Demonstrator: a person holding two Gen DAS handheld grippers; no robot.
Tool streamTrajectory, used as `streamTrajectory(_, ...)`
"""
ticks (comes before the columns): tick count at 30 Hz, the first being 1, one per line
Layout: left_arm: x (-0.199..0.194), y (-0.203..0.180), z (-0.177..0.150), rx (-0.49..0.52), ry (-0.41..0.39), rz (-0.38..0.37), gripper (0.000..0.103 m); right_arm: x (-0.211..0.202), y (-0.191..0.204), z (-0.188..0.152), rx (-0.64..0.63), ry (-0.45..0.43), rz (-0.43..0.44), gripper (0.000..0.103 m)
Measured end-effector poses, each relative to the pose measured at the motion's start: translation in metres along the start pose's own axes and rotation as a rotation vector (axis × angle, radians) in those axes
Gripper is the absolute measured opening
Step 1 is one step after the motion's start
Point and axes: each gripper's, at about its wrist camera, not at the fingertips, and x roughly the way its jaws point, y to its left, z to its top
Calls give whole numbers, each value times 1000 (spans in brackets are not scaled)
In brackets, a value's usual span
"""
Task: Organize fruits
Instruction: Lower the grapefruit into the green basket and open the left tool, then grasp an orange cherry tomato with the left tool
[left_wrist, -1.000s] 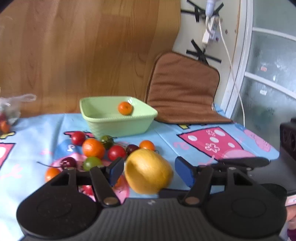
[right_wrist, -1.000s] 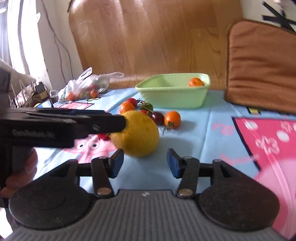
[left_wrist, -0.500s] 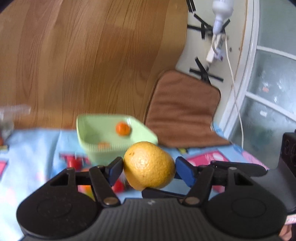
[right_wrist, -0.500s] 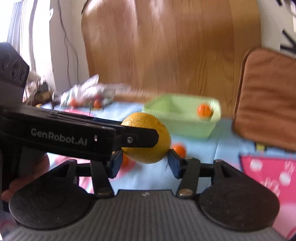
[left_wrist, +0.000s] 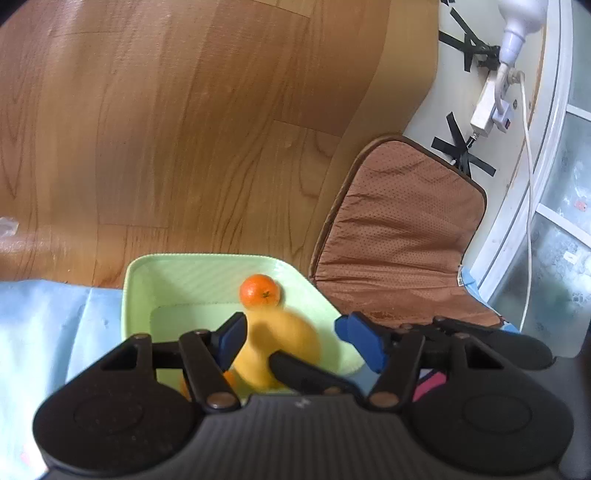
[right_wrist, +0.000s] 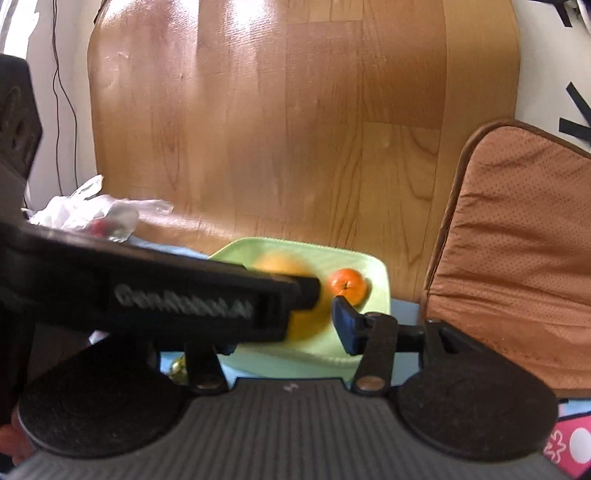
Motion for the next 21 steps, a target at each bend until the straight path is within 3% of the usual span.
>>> streamTrajectory(5, -33, -2, 0, 26, -50, -16, 63, -20, 11, -5, -49, -33, -25, 54)
streamTrajectory(8, -78, 18, -8, -37, -103, -10, 64, -49, 9, -16, 43, -54, 24, 53)
streamTrajectory(9, -93, 26, -13, -60, -113, 5, 64, -57, 8, -22, 81, -48, 47, 50)
streamTrajectory(12, -132, 52, -39, -100, -113, 111, 64, -77, 11, -43, 200, 20, 137, 17)
streamTrajectory(15, -161, 71, -74, -139, -75, 181, 64, -90, 23, -64, 283, 76, 209, 15)
streamTrajectory(21, -195, 80, -136, -212, -36, 201, 64, -119, 52, -92, 325, 120, 251, 15)
